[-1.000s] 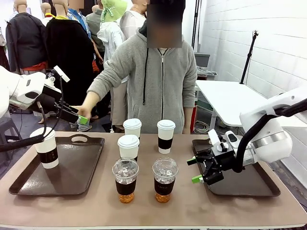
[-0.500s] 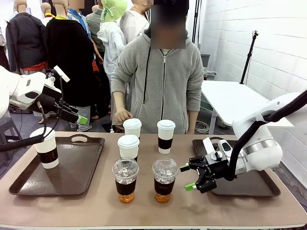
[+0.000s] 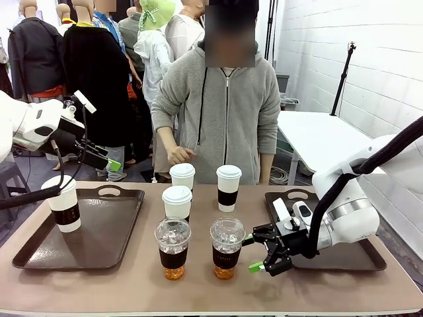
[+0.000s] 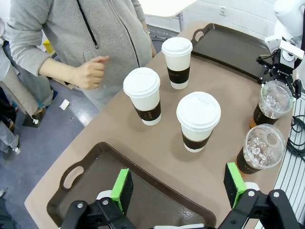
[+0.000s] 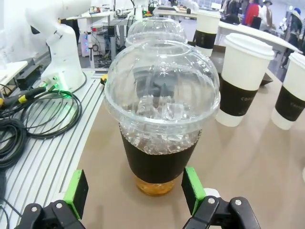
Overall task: Distribute the coffee onto the tray.
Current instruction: Pick up one iced Americano and place it on the right Handle tray.
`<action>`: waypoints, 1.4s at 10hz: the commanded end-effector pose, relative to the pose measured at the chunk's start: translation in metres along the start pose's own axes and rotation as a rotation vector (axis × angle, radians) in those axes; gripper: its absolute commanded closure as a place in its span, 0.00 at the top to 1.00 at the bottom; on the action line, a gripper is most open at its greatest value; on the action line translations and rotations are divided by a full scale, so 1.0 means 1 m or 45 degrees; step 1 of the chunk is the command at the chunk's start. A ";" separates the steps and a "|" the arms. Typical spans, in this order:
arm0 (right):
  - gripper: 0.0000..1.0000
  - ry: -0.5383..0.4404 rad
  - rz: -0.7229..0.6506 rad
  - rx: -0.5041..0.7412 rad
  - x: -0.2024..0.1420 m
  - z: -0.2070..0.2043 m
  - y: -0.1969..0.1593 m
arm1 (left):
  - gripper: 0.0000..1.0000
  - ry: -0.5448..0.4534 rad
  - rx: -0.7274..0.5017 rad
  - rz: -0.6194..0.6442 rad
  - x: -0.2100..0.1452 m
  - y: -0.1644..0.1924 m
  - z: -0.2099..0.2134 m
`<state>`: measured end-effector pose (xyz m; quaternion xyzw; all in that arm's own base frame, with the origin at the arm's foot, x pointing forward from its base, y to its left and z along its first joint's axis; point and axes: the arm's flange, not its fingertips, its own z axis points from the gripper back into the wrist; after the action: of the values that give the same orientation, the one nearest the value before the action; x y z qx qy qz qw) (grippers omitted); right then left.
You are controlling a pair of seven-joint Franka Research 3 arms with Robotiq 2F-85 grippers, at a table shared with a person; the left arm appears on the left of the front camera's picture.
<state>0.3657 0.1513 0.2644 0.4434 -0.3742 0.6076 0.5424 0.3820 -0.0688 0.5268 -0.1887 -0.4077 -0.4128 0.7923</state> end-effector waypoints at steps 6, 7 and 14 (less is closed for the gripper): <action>1.00 -0.106 0.038 -0.054 -0.002 -0.024 -0.012 | 1.00 -0.014 -0.020 -0.012 -0.002 0.003 -0.001; 1.00 -0.119 0.046 -0.054 0.001 -0.027 -0.014 | 1.00 -0.014 -0.020 -0.012 -0.002 0.003 -0.001; 1.00 -0.168 -0.023 0.039 0.000 -0.049 -0.024 | 1.00 -0.014 -0.020 -0.012 -0.002 0.003 -0.001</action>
<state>0.3782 0.1913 0.2509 0.4804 -0.3902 0.5912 0.5172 0.3819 -0.0688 0.5268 -0.1887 -0.4077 -0.4128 0.7923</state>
